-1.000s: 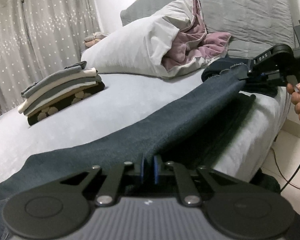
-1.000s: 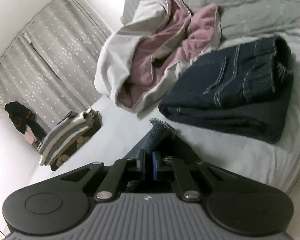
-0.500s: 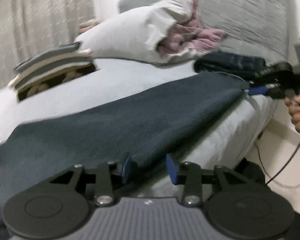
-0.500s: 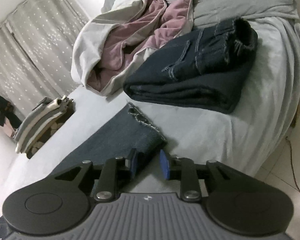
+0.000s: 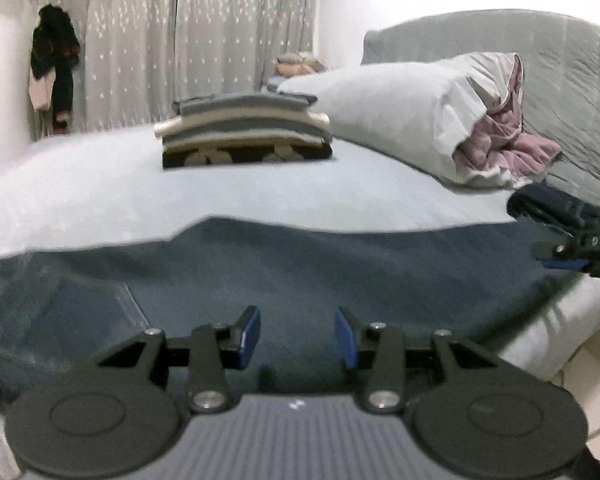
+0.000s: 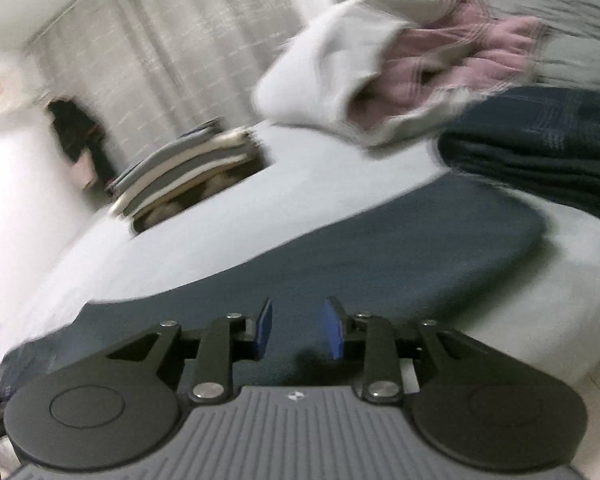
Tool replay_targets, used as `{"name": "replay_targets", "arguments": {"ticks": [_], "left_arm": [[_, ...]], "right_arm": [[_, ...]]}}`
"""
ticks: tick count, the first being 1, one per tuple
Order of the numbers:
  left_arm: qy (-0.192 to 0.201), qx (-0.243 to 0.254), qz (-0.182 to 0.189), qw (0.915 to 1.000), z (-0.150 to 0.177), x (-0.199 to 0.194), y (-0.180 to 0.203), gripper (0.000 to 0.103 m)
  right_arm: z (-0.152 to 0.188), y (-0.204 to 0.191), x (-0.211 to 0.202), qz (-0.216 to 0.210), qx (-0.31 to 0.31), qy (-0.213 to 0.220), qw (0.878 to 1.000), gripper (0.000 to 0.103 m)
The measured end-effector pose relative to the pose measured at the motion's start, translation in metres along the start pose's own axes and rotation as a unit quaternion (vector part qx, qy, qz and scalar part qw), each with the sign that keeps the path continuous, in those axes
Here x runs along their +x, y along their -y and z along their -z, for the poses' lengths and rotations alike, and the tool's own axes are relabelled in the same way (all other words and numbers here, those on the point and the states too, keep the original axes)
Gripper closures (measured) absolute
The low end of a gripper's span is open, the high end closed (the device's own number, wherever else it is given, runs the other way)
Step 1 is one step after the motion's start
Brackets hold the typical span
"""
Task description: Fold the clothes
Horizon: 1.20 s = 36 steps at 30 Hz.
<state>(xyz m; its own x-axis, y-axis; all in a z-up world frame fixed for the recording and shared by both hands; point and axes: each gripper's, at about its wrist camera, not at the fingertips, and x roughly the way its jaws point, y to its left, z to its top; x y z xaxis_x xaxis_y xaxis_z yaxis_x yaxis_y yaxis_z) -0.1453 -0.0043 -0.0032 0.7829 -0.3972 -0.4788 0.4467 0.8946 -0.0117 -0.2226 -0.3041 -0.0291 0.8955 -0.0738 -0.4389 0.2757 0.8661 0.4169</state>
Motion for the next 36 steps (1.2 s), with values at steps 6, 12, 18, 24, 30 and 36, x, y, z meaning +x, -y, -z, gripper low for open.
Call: {"name": "replay_targets", "arguments": {"ticks": [6, 12, 18, 24, 30, 36], "left_arm": [[-0.035, -0.001, 0.000, 0.9994, 0.024, 0.020, -0.017, 0.061], [-0.006, -0.006, 0.022, 0.9997, 0.049, 0.001, -0.025, 0.061], [-0.011, -0.015, 0.054, 0.9984, 0.014, -0.002, -0.045, 0.060], [0.021, 0.012, -0.003, 0.9997, -0.041, 0.030, -0.078, 0.059], [0.005, 0.054, -0.083, 0.9950, -0.048, 0.055, -0.116, 0.059], [-0.024, 0.065, -0.127, 0.9894, -0.008, 0.046, -0.160, 0.059]], "right_arm": [[0.018, -0.059, 0.041, -0.054, -0.058, -0.034, 0.996, 0.070], [0.052, -0.074, 0.052, -0.049, -0.134, -0.060, 0.988, 0.067], [0.034, -0.084, 0.050, -0.050, -0.156, -0.074, 0.984, 0.066], [0.016, -0.129, 0.076, -0.070, -0.184, -0.053, 0.979, 0.058], [0.012, -0.184, 0.108, -0.111, -0.203, -0.062, 0.971, 0.057], [0.020, -0.243, 0.131, -0.159, -0.214, -0.067, 0.961, 0.057]]}}
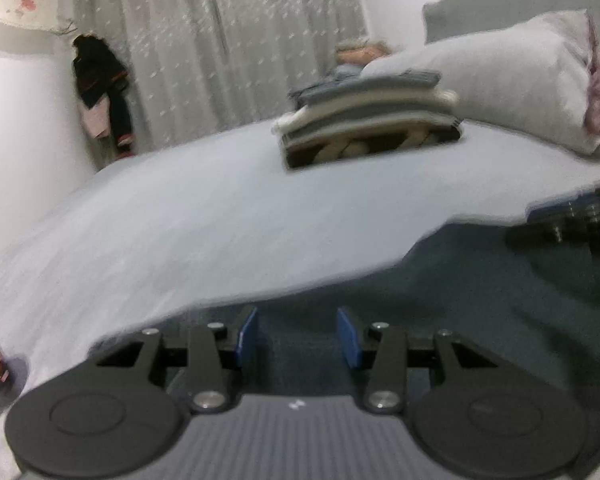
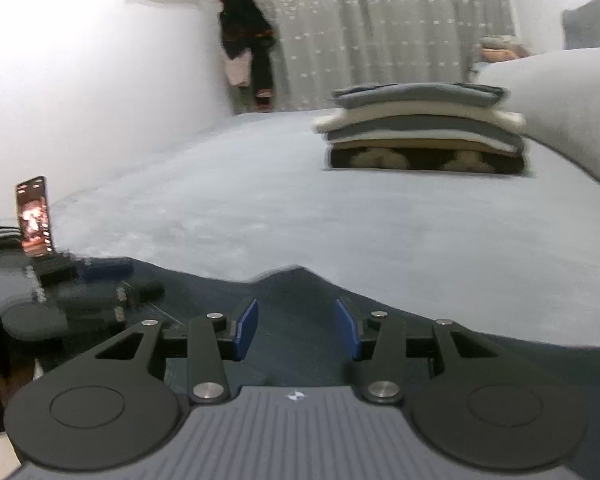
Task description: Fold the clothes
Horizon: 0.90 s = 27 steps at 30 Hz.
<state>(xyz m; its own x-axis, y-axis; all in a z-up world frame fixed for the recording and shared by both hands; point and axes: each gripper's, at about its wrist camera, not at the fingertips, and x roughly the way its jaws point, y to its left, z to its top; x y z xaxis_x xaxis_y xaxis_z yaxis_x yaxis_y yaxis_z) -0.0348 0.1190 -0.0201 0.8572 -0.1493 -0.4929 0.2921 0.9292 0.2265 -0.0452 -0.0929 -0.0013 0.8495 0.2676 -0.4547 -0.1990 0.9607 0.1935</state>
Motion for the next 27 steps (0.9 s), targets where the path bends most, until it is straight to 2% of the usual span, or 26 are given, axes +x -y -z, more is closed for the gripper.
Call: {"name": "replay_targets", "arguments": {"ticks": [3, 4, 6, 9, 12, 17, 20, 23, 27], "left_arm": [[0.030, 0.026, 0.012, 0.9992, 0.033, -0.009, -0.009, 0.059], [0.042, 0.030, 0.013, 0.9986, 0.043, -0.013, -0.010, 0.059], [0.056, 0.004, 0.018, 0.9982, 0.053, -0.019, -0.014, 0.059], [0.073, -0.028, 0.023, 0.9967, 0.063, -0.024, -0.019, 0.059], [0.081, -0.034, 0.020, 0.9959, 0.066, -0.026, -0.017, 0.059], [0.079, -0.045, 0.022, 0.9956, 0.069, -0.032, -0.019, 0.059], [0.065, -0.057, 0.024, 0.9960, 0.059, -0.036, -0.019, 0.058], [0.055, -0.078, 0.051, 0.9941, 0.042, -0.039, -0.018, 0.057], [0.070, -0.084, 0.082, 0.9906, 0.013, -0.036, -0.002, 0.055]], "right_arm": [[0.000, -0.023, 0.030, -0.020, -0.009, -0.016, 1.000, 0.057], [0.007, -0.029, 0.038, -0.021, -0.014, -0.033, 0.999, 0.057], [0.020, -0.040, 0.056, -0.022, -0.024, -0.069, 0.997, 0.054], [0.042, -0.051, 0.044, -0.005, -0.064, -0.048, 0.997, 0.054], [0.056, -0.054, 0.028, 0.000, -0.082, -0.031, 0.996, 0.054], [0.071, -0.033, 0.003, -0.034, -0.086, -0.003, 0.996, 0.054], [0.080, -0.030, -0.015, -0.039, -0.088, 0.007, 0.995, 0.054], [0.071, -0.025, -0.030, -0.036, -0.096, 0.011, 0.995, 0.053], [0.054, 0.003, -0.035, 0.013, -0.078, 0.030, 0.996, 0.052]]}}
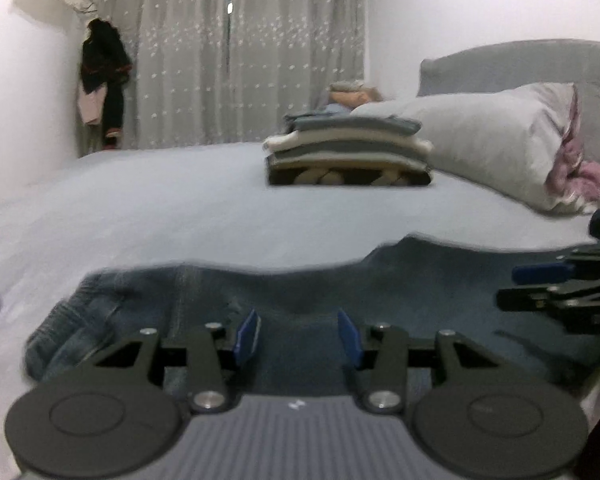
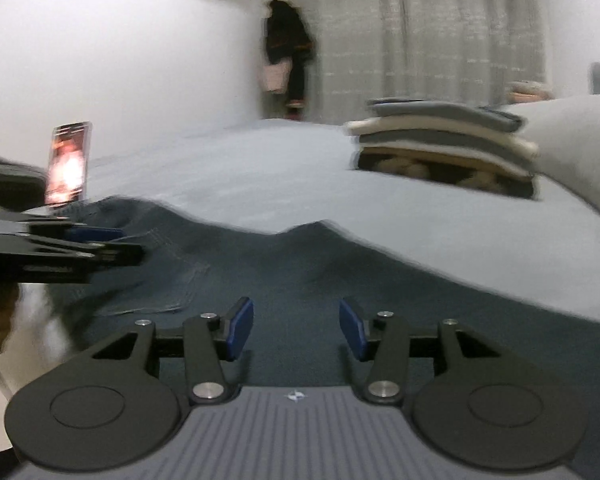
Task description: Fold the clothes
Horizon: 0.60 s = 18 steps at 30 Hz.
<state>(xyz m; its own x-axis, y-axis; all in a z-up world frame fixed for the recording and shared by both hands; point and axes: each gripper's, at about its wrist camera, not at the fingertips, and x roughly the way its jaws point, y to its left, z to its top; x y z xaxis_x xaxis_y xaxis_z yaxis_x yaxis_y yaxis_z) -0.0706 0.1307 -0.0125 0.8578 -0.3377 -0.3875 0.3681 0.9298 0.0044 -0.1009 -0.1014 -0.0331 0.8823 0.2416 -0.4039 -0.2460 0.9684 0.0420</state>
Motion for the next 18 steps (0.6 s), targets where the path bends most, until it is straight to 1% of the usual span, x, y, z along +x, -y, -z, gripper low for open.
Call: {"name": "replay_targets", "arguments": {"ticks": [2, 5, 7, 9, 11, 13, 16, 18], "left_arm": [[0.009, 0.010, 0.017, 0.9998, -0.012, 0.009, 0.015, 0.055], [0.010, 0.026, 0.046, 0.9985, -0.025, 0.027, 0.044, 0.054], [0.003, 0.039, 0.065, 0.9971, -0.027, 0.040, 0.063, 0.054], [-0.014, 0.057, 0.077, 0.9953, -0.020, 0.051, 0.079, 0.054], [-0.033, 0.067, 0.078, 0.9941, -0.005, 0.058, 0.090, 0.054], [-0.038, 0.058, 0.078, 0.9945, 0.014, 0.055, 0.090, 0.054], [-0.020, 0.026, 0.082, 0.9961, 0.037, 0.036, 0.081, 0.053], [-0.003, 0.024, 0.078, 0.9967, 0.047, 0.022, 0.079, 0.053]], "right_arm": [[-0.005, 0.021, 0.002, 0.032, 0.008, 0.001, 0.999, 0.052], [-0.005, 0.052, 0.006, 0.072, 0.025, -0.009, 0.997, 0.052], [-0.001, 0.070, 0.005, 0.095, 0.039, -0.017, 0.995, 0.052], [0.007, 0.085, 0.003, 0.111, 0.056, -0.027, 0.992, 0.052], [0.020, 0.093, -0.002, 0.112, 0.064, -0.038, 0.991, 0.052], [0.034, 0.091, -0.010, 0.108, 0.053, -0.032, 0.992, 0.051], [0.051, 0.089, -0.025, 0.098, 0.040, -0.020, 0.994, 0.051], [0.058, 0.092, -0.035, 0.086, 0.042, -0.012, 0.995, 0.051]]}}
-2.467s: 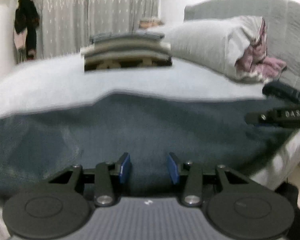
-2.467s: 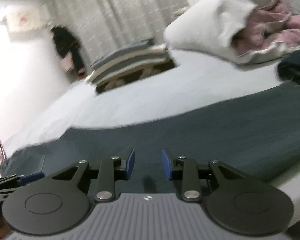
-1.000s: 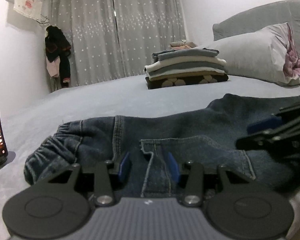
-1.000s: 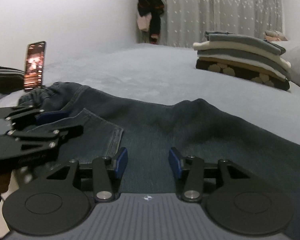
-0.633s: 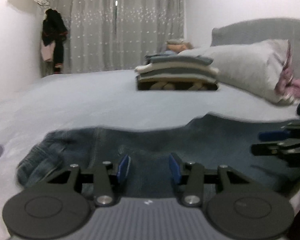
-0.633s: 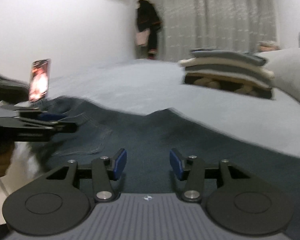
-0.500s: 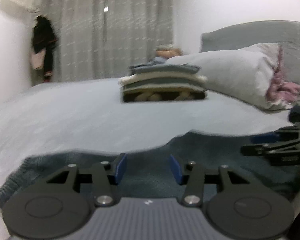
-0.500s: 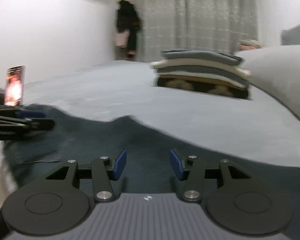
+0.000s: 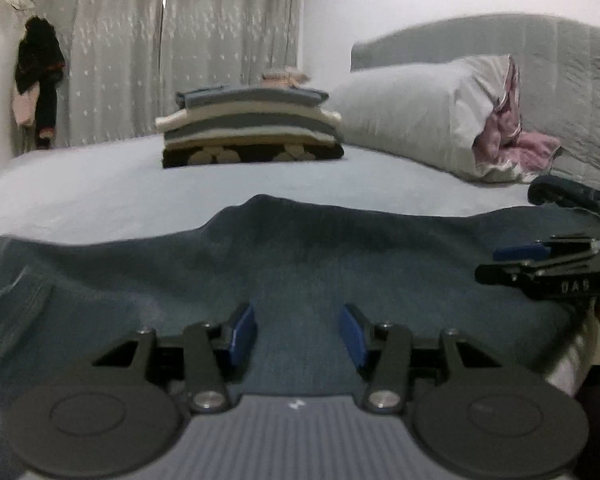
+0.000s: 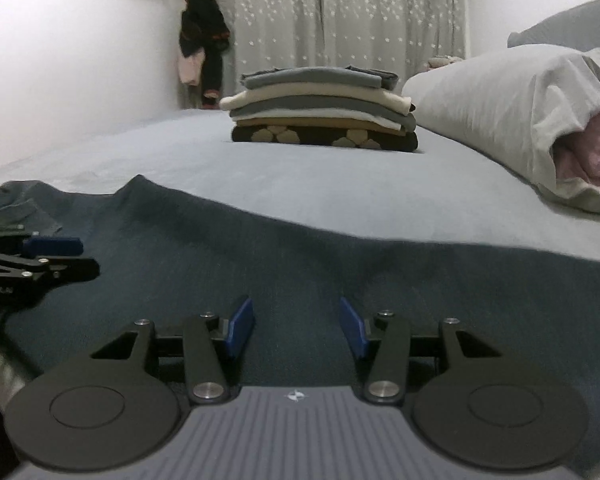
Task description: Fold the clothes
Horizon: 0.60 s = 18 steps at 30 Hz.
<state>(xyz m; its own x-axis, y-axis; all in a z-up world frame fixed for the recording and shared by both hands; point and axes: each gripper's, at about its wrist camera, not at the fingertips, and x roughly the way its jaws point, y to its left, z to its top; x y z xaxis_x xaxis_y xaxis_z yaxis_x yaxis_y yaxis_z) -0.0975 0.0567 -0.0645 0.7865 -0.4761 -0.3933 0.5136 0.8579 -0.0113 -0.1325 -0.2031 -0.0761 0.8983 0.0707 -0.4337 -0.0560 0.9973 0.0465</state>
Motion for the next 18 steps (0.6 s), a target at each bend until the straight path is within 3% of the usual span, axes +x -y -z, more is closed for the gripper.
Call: {"name": "replay_targets", "arguments": {"ticks": [6, 13, 18], "left_arm": [[-0.026, -0.017, 0.007, 0.9995, -0.016, -0.018, -0.006, 0.053], [-0.024, -0.050, 0.012, 0.9984, -0.049, -0.013, -0.021, 0.051], [-0.033, -0.021, 0.010, 0.9992, -0.068, 0.002, -0.016, 0.049]], "right_arm": [[0.000, 0.024, -0.021, -0.014, 0.019, -0.001, 1.000, 0.051], [-0.002, 0.094, -0.028, 0.058, 0.032, -0.006, 0.998, 0.054], [-0.005, 0.146, -0.032, 0.089, 0.045, -0.016, 0.995, 0.059]]}}
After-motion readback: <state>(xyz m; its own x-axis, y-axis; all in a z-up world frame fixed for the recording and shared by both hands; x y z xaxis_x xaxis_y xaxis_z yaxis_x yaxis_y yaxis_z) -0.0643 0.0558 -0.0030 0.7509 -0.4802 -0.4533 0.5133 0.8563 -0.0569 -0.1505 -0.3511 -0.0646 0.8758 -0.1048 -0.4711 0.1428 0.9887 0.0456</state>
